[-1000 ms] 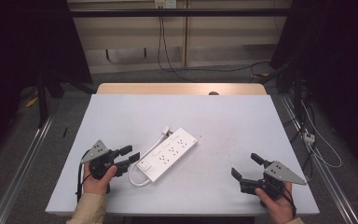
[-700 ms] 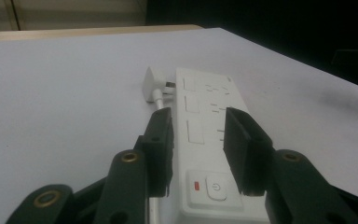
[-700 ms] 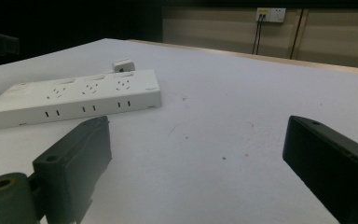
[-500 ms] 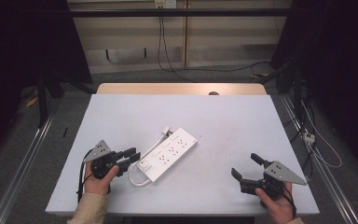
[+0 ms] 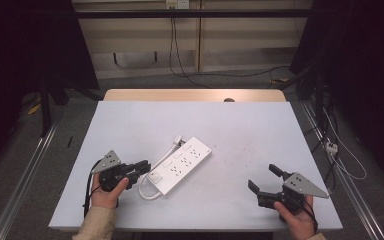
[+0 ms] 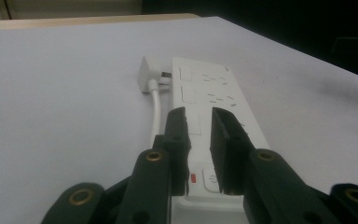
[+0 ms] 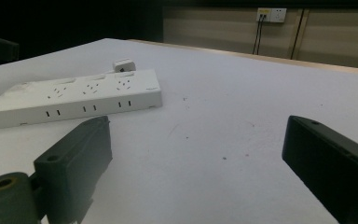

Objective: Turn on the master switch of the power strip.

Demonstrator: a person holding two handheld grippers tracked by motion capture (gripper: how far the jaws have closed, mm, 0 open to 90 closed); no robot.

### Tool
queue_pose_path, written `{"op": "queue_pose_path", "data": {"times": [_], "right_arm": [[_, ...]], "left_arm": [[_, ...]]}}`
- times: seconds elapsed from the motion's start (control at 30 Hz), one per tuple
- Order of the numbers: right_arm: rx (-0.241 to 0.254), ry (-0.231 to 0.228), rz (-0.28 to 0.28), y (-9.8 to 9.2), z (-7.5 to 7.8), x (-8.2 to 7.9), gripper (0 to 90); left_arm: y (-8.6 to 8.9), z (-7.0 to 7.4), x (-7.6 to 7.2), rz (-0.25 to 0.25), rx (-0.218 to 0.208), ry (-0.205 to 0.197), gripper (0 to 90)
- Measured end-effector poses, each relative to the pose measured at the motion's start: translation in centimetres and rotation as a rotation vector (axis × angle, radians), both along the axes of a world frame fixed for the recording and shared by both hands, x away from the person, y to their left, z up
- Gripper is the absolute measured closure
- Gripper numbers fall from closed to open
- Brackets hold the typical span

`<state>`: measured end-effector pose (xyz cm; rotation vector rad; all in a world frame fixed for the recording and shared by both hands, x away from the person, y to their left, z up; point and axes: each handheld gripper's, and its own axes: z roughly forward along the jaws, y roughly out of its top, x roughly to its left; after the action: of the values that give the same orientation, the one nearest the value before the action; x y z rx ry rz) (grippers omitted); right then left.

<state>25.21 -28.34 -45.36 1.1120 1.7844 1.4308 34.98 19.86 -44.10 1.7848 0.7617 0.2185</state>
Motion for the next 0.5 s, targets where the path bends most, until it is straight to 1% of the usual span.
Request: {"op": "queue_pose_path", "data": {"times": [0.2,0.27,0.43,0.5], "right_arm": [[0.000,-0.001,0.002,0.01,0.00,0.00,7.8],[0.001,0.001,0.001,0.01,-0.01,0.00,7.9],[0.000,0.001,0.002,-0.01,-0.01,-0.01,8.1],[0.000,0.000,0.003,-0.01,-0.01,-0.01,8.2]], "left_arm": [[-0.11,-0.04,0.02,-0.013,0.004,0.009,80.6],[-0.16,-0.07,0.04,-0.021,0.014,0.009,81.2],[-0.23,-0.15,0.08,-0.032,0.019,0.014,82.5],[-0.27,-0.19,0.10,-0.037,0.027,0.018,83.3]]}}
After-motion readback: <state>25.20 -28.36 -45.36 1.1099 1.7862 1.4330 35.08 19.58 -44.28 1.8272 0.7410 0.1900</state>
